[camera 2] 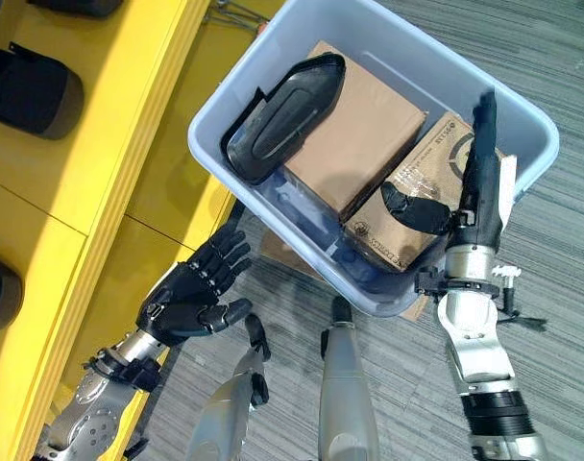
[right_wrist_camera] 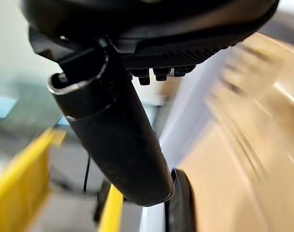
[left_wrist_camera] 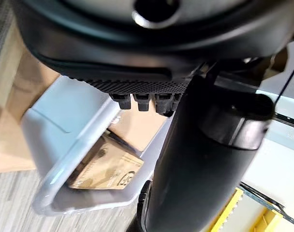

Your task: Move parts from the plastic box to the shelf.

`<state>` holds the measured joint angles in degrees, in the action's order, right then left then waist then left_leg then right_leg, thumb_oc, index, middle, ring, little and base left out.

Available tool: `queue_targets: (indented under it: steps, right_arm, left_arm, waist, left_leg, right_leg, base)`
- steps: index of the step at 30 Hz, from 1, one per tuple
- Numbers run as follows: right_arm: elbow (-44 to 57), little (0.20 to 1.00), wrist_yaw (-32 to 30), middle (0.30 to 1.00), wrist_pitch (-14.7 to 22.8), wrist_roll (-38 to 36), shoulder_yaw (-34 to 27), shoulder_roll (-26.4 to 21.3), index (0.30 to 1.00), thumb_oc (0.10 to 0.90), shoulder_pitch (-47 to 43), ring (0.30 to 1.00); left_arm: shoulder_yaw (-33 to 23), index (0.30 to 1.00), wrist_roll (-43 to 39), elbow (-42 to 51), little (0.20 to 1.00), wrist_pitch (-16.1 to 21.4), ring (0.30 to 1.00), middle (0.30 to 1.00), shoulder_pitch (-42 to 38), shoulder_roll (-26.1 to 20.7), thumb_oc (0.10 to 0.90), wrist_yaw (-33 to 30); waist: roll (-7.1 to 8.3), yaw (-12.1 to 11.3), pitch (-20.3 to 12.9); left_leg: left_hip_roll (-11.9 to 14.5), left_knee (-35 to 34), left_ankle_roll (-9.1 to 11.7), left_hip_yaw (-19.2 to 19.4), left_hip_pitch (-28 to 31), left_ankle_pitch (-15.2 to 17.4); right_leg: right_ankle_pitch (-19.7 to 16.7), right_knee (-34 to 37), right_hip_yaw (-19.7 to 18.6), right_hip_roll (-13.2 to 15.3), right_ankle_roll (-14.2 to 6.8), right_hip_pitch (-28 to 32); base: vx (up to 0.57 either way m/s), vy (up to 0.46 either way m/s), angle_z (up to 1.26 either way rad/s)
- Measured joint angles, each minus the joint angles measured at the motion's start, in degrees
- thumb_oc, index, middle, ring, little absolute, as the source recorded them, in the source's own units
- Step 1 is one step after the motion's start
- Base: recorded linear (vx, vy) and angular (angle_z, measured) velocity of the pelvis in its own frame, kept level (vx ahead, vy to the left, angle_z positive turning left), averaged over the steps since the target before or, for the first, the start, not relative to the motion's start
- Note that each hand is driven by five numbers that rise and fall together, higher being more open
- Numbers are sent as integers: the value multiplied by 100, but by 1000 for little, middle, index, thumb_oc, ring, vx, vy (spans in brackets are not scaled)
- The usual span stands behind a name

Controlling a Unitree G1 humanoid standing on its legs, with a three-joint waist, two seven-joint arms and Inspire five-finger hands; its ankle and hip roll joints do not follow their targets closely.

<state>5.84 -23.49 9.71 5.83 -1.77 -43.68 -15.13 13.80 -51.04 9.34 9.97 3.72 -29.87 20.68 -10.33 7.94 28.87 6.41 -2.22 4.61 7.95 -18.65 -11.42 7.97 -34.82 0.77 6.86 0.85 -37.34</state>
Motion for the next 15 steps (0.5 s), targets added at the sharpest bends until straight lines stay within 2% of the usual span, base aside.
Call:
queue_targets:
  steps: [2,5,11,15]
  right_arm:
    - [80,1000,-1,1000,-58,413,21,-340,1000,900,-231,1000]
    - [284,1000,163,1000,-235,1122,43,-1137,1000,900,-514,1000]
    - [815,1000,683,1000,-223,1614,89,-1689,1000,900,-655,1000]
    - [810,1000,1171,1000,-220,1850,355,-2027,1000,900,-808,1000]
  left_arm:
    - [-1,1000,-1,-7,1000,-6,1000,1000,-7,-2,900,-26]
    - [-5,1000,2,-7,1000,-22,1000,1000,25,-22,900,-7]
    - [-16,1000,1,-6,1000,-132,1000,1000,151,-31,900,21]
    - [-57,1000,-1,-7,1000,-142,1000,1000,201,-48,900,191]
  waist:
    - [0,-22,0]
    - [0,-77,0]
    - [0,-217,0]
    - [2,-338,1]
  left_leg:
    - [33,3,-1,-9,0,-3]
    - [48,13,-1,-65,6,-12]
    - [53,31,-3,-141,-19,-10]
    - [51,50,-9,-189,-39,-6]
  right_leg:
    - [-29,52,30,-21,10,41]
    - [-44,100,113,-23,24,103]
    - [-29,99,166,-15,25,124]
    - [-18,88,206,1,27,133]
  base:
    - [-9,-22,1]
    - [-11,-41,9]
    - [1,-54,4]
    - [11,-68,5]
